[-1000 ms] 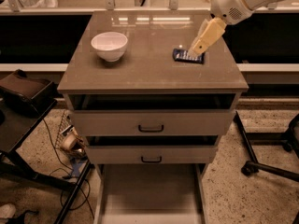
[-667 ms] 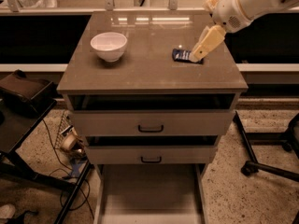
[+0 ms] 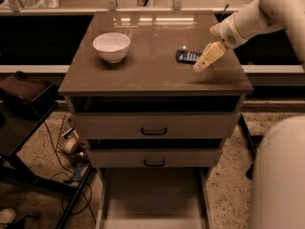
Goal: Place rxbar blueberry into white bowl
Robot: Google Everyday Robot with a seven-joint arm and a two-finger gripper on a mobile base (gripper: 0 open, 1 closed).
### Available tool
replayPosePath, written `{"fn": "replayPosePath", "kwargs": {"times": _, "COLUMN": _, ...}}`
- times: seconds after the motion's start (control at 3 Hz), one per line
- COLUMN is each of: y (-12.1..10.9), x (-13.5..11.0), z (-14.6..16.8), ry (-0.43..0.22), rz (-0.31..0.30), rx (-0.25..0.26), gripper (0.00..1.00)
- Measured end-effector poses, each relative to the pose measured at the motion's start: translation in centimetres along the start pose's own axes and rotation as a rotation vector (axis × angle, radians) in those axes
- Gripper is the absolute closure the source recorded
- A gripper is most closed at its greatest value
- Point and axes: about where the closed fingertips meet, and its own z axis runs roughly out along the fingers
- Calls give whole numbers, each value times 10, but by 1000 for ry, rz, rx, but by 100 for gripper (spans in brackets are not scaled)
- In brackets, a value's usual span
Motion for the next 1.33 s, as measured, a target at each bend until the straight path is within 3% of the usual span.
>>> {"fn": "replayPosePath", "kwargs": {"times": 0.33, "y": -7, "x": 19, "z": 27, "ry": 18, "rz": 55, "rx": -58, "gripper": 0}}
{"fn": "replayPosePath", "kwargs": {"times": 0.67, "y": 2, "x": 32, "z": 61, "ry": 22, "rz": 97, "rx": -173, "gripper": 25}}
{"fn": "replayPosePath", "kwargs": {"times": 1.33, "y": -1, "x": 23, "z": 51, "ry": 22, "rz": 97, "rx": -173, "gripper": 73}}
